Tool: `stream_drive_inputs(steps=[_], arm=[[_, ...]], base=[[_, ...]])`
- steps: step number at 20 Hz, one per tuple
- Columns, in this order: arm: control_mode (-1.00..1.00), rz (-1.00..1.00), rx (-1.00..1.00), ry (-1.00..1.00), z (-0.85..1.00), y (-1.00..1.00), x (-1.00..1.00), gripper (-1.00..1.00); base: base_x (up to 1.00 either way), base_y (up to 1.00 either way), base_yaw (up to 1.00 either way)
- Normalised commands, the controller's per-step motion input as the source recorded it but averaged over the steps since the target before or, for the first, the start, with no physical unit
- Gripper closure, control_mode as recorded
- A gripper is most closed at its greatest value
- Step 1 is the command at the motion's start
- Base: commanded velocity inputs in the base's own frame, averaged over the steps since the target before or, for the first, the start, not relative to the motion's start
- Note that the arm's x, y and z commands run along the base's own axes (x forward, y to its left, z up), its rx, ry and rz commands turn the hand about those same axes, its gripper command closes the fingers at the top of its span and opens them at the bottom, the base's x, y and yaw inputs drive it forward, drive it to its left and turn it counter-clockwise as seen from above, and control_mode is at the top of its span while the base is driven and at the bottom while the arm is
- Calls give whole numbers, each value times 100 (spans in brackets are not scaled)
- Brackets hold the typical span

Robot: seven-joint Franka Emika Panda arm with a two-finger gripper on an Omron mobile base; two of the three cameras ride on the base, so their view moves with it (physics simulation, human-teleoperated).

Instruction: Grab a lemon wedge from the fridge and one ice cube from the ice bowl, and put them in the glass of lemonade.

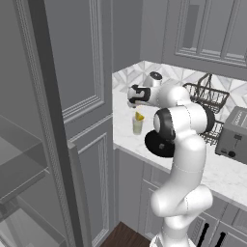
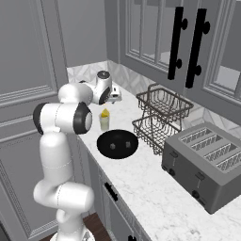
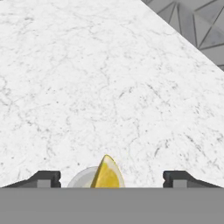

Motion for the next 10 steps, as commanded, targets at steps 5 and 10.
stream_drive_inputs(steps=[5,10], arm=[[-100,0,0,0,0,0,0,-100],[-100,0,1,0,10,0,-30,-100]], base=[[0,0,0],[0,0,0]])
